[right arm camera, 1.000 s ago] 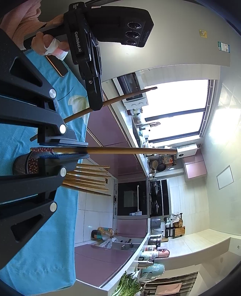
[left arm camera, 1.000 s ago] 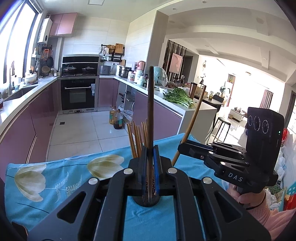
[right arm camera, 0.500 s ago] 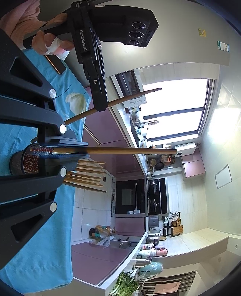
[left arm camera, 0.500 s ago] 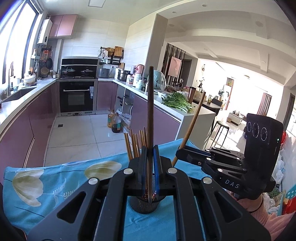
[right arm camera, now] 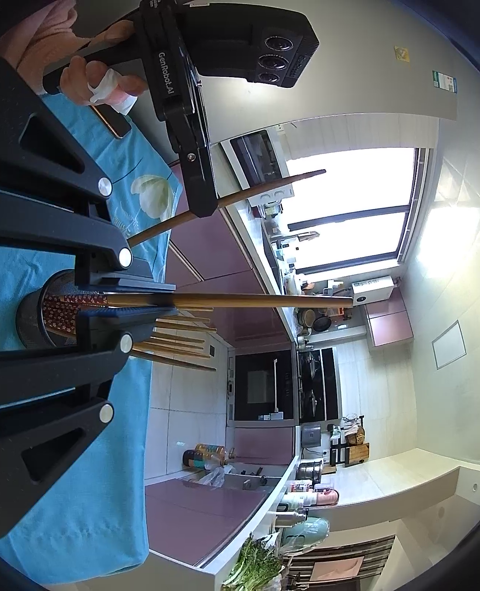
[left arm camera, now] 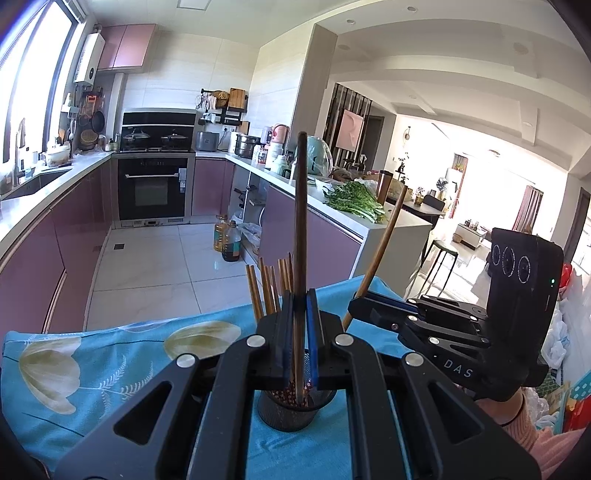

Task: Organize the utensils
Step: 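Lower the left tool's chopstick into the mesh cup while the right tool does likewise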

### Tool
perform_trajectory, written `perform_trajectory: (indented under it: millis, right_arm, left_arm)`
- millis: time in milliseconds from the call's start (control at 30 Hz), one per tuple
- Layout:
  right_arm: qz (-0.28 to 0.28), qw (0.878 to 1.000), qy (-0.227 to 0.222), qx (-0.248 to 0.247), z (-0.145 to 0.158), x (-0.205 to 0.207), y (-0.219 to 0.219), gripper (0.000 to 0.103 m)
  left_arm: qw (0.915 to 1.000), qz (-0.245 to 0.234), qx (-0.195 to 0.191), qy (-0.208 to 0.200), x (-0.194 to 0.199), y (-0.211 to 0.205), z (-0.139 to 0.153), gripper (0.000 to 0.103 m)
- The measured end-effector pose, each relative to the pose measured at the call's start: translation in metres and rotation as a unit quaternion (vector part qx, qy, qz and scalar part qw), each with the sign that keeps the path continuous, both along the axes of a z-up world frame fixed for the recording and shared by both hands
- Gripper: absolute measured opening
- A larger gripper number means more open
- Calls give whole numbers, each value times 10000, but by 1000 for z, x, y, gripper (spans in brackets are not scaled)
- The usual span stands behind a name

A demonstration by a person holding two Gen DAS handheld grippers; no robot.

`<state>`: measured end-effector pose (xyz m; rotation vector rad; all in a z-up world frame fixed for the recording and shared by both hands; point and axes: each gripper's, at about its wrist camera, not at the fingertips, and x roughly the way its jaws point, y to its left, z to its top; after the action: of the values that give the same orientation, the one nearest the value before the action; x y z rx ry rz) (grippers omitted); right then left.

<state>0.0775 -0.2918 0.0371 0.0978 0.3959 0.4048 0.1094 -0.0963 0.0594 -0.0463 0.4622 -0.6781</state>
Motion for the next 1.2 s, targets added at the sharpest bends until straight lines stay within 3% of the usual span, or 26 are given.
perform_trajectory:
  millis: [1200]
  right_arm:
    - [-123,9995,254,-102,-14,20,3,6]
  left_arm:
    - [9994,-16,163,295,14,-10,-9,7]
